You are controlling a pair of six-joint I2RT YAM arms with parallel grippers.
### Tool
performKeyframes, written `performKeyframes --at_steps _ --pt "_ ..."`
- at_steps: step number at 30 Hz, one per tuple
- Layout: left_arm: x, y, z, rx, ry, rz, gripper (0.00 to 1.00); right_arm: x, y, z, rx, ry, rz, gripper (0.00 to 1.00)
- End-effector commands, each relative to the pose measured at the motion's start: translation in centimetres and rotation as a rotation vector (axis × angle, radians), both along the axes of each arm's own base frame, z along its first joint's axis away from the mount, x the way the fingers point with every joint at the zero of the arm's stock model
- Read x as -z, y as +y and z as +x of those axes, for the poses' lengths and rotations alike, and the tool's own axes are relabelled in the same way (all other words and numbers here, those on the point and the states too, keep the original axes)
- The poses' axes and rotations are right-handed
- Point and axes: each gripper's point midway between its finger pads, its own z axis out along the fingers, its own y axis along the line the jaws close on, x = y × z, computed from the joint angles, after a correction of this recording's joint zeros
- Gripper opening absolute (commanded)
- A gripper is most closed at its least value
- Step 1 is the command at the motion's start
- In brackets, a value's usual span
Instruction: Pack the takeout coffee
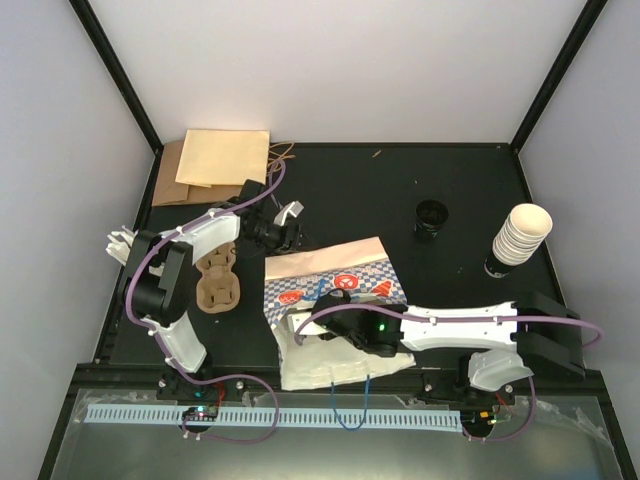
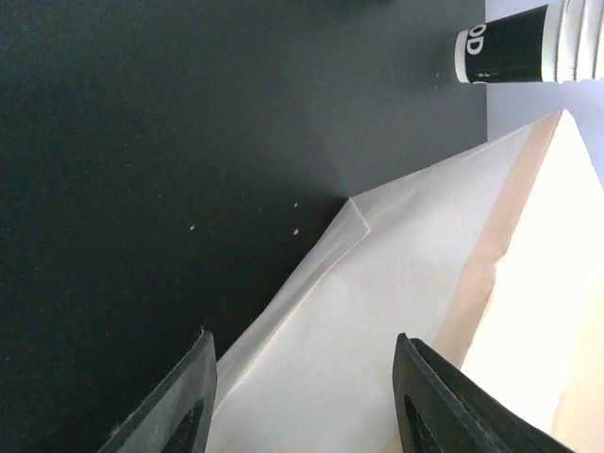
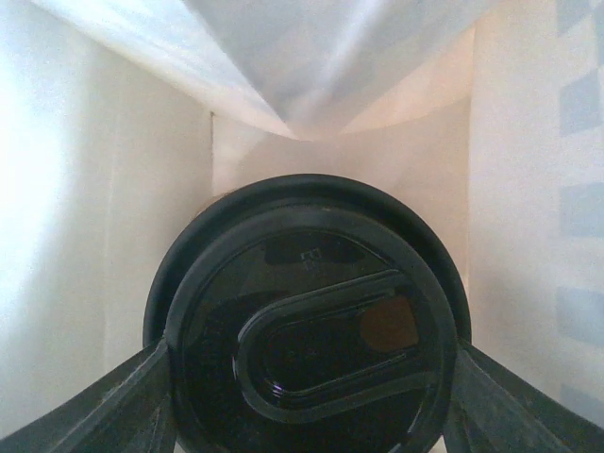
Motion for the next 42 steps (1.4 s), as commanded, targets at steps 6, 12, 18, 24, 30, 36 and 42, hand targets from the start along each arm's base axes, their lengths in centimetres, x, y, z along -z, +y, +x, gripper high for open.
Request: performKeyframes --at_steps 6,12,18,24,30,36,42 --pt "-0.5 -0.9 -0.4 0.047 0.023 -0.023 0.54 -3.7 0.8 0.1 -0.022 -0.108 0.104 0.45" --pt "-0.2 -1.0 -0.4 0.048 0.033 -0.021 0.53 -4.1 1.0 -0.2 -0.047 -0.120 0.122 0.46" --pt "0.2 -0.9 -0.1 0.042 0.033 -0.005 0.56 -3.3 1.6 -0.6 -0.074 -0.047 0.106 0.46" --pt "-1.8 0.4 3.6 -0.021 -0.071 0.112 0.73 -3.2 1.6 -0.2 -0.076 -0.002 0.100 0.46" --pt "-4.0 2.0 7.1 -0.089 -0.140 0.155 0.94 -2.9 1.8 0.6 -0.075 0.047 0.094 0.45" --pt "-5.1 4.5 8.6 -0.171 -0.175 0.209 0.99 -1.9 2.0 2.0 -0.072 0.154 0.062 0.44" --pt "-9.4 7.3 8.8 -0.290 -0.289 0.248 0.99 -0.6 1.8 3.8 -0.056 0.282 0.005 0.44"
